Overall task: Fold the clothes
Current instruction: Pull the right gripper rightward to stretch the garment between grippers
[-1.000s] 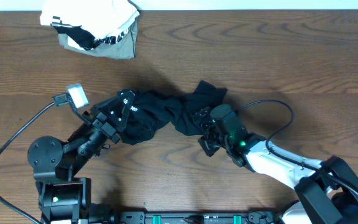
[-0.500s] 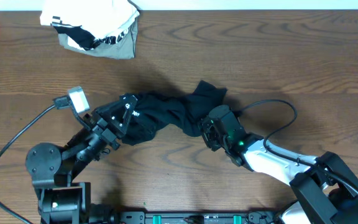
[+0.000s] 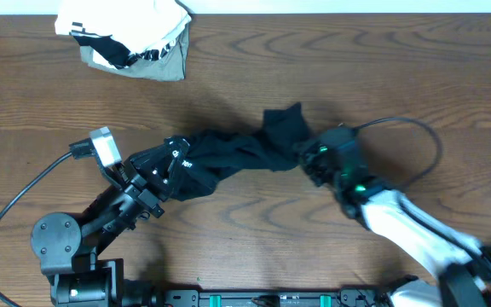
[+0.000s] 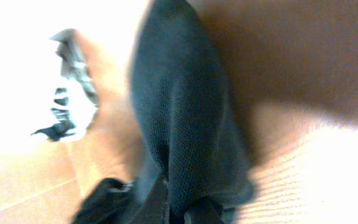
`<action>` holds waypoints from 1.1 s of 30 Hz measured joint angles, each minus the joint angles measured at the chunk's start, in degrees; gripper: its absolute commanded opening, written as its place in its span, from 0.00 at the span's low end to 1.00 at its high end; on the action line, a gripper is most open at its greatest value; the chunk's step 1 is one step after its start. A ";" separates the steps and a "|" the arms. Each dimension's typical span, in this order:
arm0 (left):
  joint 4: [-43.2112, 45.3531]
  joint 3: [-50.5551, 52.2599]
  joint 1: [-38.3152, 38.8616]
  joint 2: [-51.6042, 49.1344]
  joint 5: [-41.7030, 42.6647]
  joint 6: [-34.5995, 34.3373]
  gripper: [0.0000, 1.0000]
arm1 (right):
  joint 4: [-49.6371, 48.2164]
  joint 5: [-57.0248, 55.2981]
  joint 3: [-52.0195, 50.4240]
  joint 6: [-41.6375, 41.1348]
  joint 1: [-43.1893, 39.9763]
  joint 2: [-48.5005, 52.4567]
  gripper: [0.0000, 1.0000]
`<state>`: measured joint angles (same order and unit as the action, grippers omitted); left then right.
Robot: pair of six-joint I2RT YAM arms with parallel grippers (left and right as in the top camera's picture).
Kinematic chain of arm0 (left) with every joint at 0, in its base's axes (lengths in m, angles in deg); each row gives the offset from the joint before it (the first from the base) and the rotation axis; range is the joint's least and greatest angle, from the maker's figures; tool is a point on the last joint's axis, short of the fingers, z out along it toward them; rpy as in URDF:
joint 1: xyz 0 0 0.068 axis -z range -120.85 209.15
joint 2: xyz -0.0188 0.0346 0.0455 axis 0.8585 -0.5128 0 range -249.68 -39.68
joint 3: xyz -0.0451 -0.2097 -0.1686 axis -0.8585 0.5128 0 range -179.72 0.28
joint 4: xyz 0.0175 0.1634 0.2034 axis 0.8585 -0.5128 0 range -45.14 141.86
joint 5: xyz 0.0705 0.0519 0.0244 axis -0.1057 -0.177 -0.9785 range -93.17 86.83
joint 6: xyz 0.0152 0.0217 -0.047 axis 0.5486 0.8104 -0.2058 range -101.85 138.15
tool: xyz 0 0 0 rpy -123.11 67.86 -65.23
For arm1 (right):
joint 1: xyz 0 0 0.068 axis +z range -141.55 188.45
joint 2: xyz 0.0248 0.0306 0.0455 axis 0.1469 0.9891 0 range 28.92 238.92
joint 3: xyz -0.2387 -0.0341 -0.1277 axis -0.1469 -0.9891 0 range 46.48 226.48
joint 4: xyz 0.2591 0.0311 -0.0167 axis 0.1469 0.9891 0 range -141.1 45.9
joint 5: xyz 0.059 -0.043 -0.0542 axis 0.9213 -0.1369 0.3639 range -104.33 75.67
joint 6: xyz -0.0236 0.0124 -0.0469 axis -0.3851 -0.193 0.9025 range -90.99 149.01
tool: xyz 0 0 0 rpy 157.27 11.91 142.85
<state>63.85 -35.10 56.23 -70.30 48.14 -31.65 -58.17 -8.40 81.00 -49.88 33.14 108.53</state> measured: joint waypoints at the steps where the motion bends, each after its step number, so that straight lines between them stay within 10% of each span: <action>1: 0.13 -0.04 0.00 0.11 0.02 -0.15 0.06 | 2.47 0.42 0.28 1.92 -1.38 -2.99 0.02; 16: -5.79 -6.56 0.00 0.52 4.04 0.20 0.06 | 47.10 -4.24 24.74 31.52 -14.80 -21.92 0.18; 25: -31.12 -6.64 0.02 -0.55 -0.83 11.58 0.06 | 52.19 -5.73 27.28 38.34 -23.28 -15.98 0.21; 33: -34.34 -6.64 0.00 -6.43 -8.63 18.97 0.06 | 52.76 -3.85 27.26 43.01 -24.57 -3.43 0.15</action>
<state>29.51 -41.74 56.23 -76.72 39.50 -12.68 -5.41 -12.24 108.25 -6.87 8.57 105.10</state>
